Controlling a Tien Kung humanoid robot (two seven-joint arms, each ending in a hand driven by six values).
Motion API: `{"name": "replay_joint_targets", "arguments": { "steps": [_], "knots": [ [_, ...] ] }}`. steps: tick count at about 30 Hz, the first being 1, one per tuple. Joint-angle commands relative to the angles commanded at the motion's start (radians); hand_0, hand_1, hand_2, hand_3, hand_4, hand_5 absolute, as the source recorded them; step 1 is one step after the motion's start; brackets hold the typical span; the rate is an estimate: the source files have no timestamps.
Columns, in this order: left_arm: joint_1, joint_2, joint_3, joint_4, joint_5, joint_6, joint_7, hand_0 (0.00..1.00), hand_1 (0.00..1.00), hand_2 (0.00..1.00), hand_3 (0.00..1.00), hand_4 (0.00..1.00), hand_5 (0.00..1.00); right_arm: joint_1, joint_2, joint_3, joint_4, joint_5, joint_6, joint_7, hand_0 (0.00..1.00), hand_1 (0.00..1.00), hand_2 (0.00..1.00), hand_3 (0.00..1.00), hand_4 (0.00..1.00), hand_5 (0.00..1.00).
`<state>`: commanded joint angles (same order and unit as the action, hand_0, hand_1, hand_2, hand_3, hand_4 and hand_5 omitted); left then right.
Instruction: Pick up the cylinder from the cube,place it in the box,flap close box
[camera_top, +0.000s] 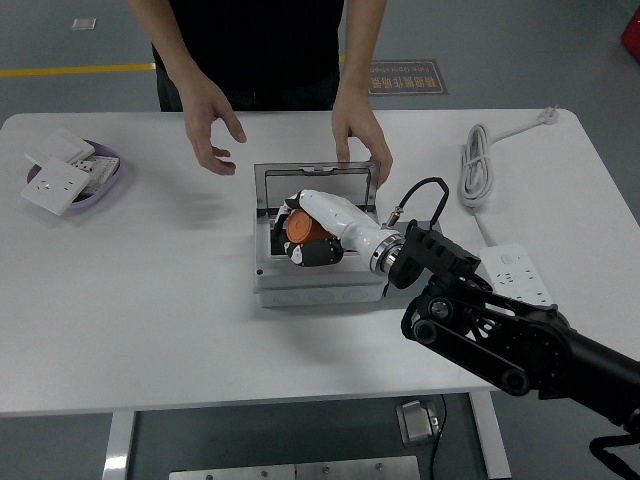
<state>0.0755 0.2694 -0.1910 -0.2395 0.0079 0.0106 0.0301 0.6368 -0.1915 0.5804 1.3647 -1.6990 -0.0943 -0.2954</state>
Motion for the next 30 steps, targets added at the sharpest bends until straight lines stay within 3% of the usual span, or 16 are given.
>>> {"name": "replay_joint_targets", "arguments": {
  "steps": [7,14,15,20,21,26,27,30],
  "knots": [
    [-0.003,0.001,0.005,0.0,-0.002,0.0,0.0,0.575,0.622,0.577,0.597,0.714,0.206,0.029,0.032,-0.017,-0.047,-0.149,0.051,-0.069,0.446,0.412,0.367,0.247,0.002,0.002],
    [-0.004,0.002,0.007,-0.001,-0.003,0.0,0.0,0.575,0.622,0.577,0.598,0.716,0.207,0.035,0.042,-0.001,-0.068,-0.192,0.13,-0.081,0.447,0.408,0.378,0.278,0.002,0.002],
    [-0.004,0.002,0.007,-0.001,-0.003,0.0,0.0,0.574,0.622,0.577,0.597,0.716,0.21,0.036,0.043,0.0,-0.069,-0.193,0.136,-0.081,0.531,0.46,0.462,0.459,0.215,0.002],
    [-0.006,0.003,0.001,-0.002,0.004,0.0,0.0,0.574,0.622,0.577,0.597,0.716,0.21,0.036,0.047,0.004,-0.072,-0.209,0.148,-0.084,0.531,0.46,0.462,0.459,0.215,0.002],
    [-0.006,0.002,0.001,-0.002,0.005,0.0,0.0,0.575,0.622,0.577,0.597,0.717,0.211,0.036,0.048,0.004,-0.073,-0.212,0.148,-0.084,0.642,0.633,0.653,0.679,0.572,0.146],
    [-0.007,0.002,0.001,-0.002,0.006,-0.001,0.0,0.575,0.622,0.577,0.597,0.717,0.211,0.035,0.048,0.007,-0.079,-0.221,0.145,-0.082,0.642,0.633,0.653,0.679,0.572,0.146],
    [-0.007,0.003,0.001,-0.002,0.005,-0.001,0.0,0.574,0.622,0.577,0.597,0.717,0.209,0.035,0.047,0.008,-0.079,-0.221,0.144,-0.081,0.821,0.685,0.697,0.695,0.709,0.331],
    [-0.007,0.003,0.001,-0.002,0.005,-0.001,0.0,0.574,0.622,0.577,0.597,0.717,0.209,0.033,0.045,0.013,-0.082,-0.22,0.138,-0.076,0.821,0.685,0.697,0.695,0.709,0.331]
  ]
}}
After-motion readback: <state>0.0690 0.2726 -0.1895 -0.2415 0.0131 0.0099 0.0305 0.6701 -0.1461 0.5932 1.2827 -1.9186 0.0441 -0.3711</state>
